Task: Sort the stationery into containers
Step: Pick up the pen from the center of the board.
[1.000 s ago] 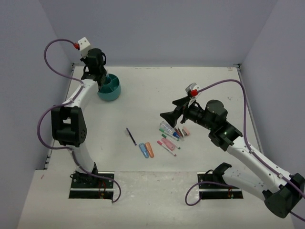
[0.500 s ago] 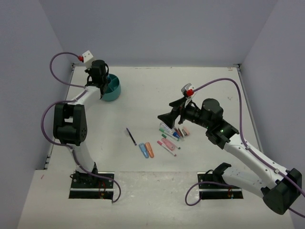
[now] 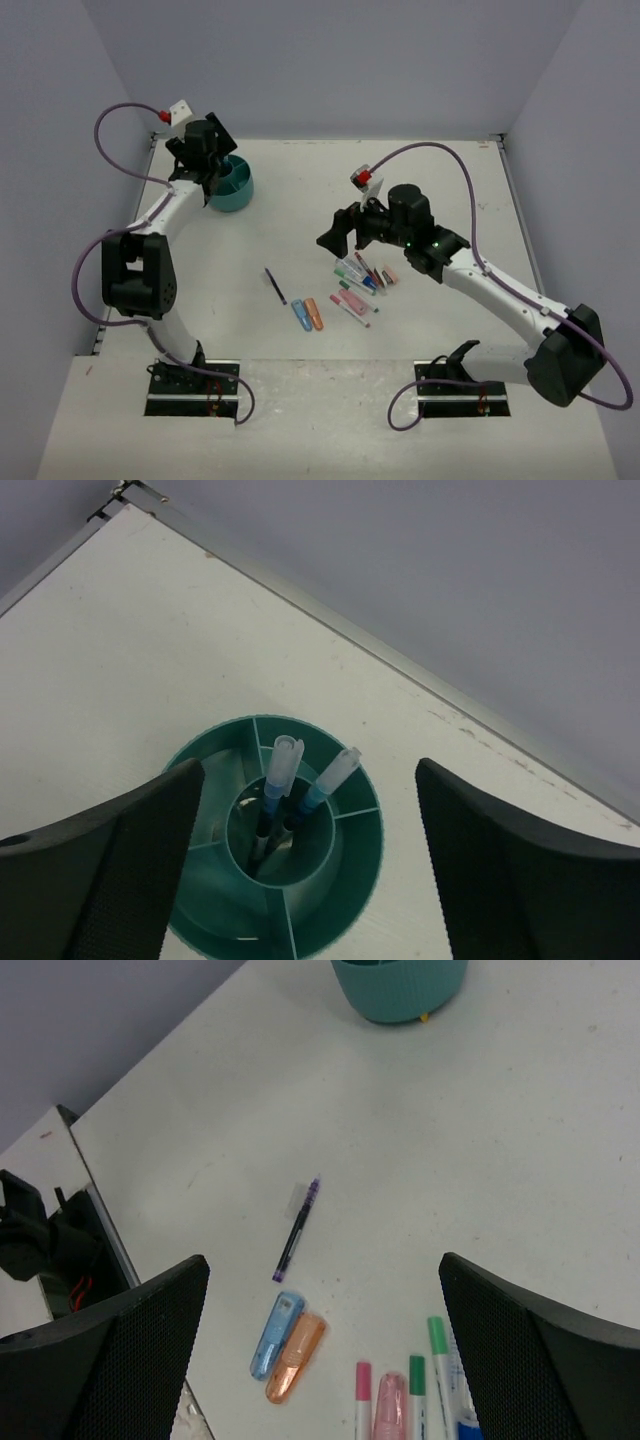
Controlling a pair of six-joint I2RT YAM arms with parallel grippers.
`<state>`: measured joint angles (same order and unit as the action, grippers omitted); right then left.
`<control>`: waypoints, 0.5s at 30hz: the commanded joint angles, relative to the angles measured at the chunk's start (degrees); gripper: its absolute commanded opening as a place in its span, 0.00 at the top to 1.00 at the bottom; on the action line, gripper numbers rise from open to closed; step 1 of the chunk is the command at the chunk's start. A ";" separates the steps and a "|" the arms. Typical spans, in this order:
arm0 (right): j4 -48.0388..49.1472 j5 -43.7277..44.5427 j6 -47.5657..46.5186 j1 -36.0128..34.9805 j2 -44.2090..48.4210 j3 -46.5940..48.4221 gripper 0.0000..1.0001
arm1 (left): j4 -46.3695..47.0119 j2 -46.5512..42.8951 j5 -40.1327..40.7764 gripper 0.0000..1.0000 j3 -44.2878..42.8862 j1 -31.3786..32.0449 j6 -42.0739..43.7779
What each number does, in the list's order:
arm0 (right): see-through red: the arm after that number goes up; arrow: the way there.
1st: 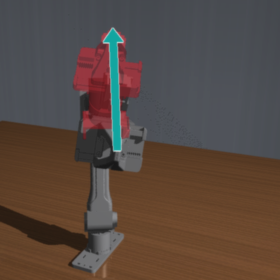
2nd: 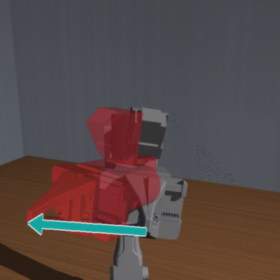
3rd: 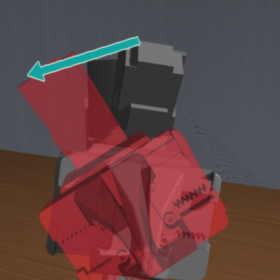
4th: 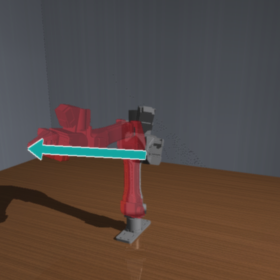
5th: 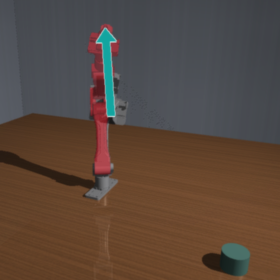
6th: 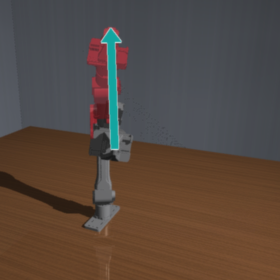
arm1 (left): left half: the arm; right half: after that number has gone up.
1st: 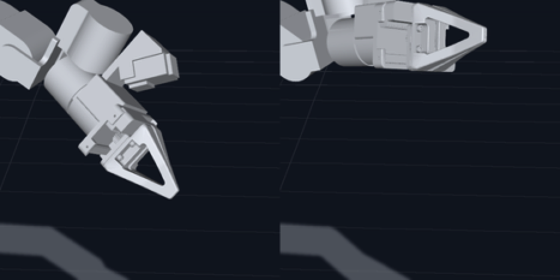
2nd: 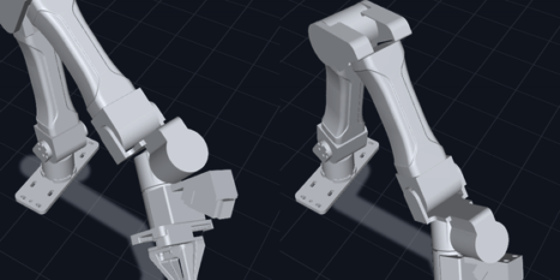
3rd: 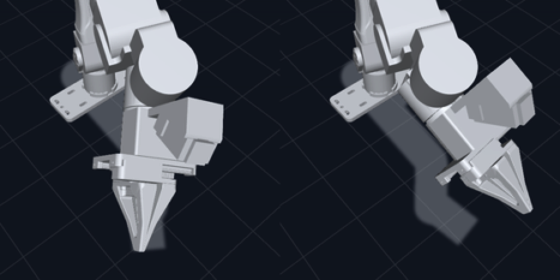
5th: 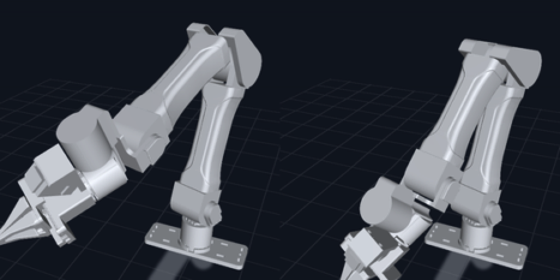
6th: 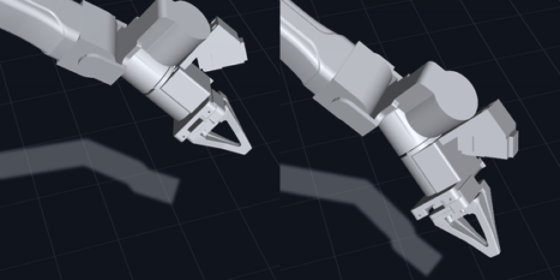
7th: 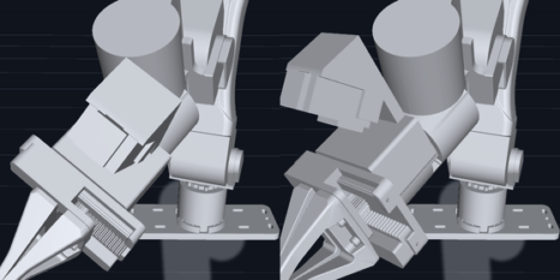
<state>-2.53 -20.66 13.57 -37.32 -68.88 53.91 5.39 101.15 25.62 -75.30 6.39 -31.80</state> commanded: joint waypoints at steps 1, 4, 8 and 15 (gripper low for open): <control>-10.20 9.55 3.04 -4.10 -9.57 9.45 0.01 | -11.38 -10.79 -3.69 0.05 -7.45 -0.02 -4.42; -16.63 18.16 6.00 -8.65 -16.49 16.59 0.06 | -20.99 -18.29 -7.17 0.00 -6.52 -0.07 -9.31; -25.00 24.16 9.87 -12.88 -26.65 25.77 0.37 | -24.61 -28.76 -15.76 0.00 3.06 -0.04 -11.30; -31.87 24.29 11.40 -18.07 -40.40 36.86 0.55 | -29.87 -40.92 -21.27 0.00 15.52 -0.07 -9.39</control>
<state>-27.34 0.87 22.53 -53.20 -104.56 85.17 -16.53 61.07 10.71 -64.19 6.42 -41.51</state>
